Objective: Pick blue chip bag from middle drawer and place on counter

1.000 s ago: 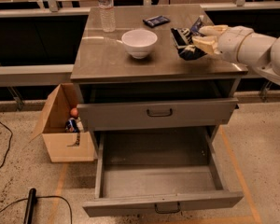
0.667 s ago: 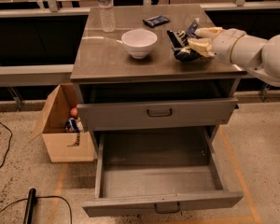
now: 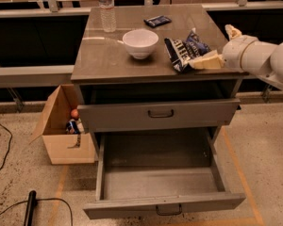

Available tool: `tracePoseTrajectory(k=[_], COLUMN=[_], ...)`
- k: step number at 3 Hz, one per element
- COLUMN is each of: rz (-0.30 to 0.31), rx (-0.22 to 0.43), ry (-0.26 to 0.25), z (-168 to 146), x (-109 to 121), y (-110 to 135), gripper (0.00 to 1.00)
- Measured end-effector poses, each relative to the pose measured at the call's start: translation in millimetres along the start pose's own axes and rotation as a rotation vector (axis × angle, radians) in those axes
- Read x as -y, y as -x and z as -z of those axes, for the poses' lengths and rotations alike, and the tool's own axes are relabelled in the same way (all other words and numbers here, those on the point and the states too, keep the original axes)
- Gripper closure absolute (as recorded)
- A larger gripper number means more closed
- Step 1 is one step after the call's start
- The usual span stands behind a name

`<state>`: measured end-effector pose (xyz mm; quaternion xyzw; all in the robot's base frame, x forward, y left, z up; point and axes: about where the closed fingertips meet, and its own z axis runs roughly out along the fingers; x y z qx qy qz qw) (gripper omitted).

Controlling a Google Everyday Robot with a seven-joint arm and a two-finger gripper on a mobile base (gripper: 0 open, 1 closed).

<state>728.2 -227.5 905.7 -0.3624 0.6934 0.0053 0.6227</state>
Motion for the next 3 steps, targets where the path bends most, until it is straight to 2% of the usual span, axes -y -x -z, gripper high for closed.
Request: tracePoseTrajectory(k=[2, 3], rz=[-0.06, -0.128], rx=[-0.232, -0.303], ry=[-0.133, -0.178], z=[65.6, 92.7], x=[11.7, 24.8], y=[-56.0, -92.3], gripper=[0.0, 0.0])
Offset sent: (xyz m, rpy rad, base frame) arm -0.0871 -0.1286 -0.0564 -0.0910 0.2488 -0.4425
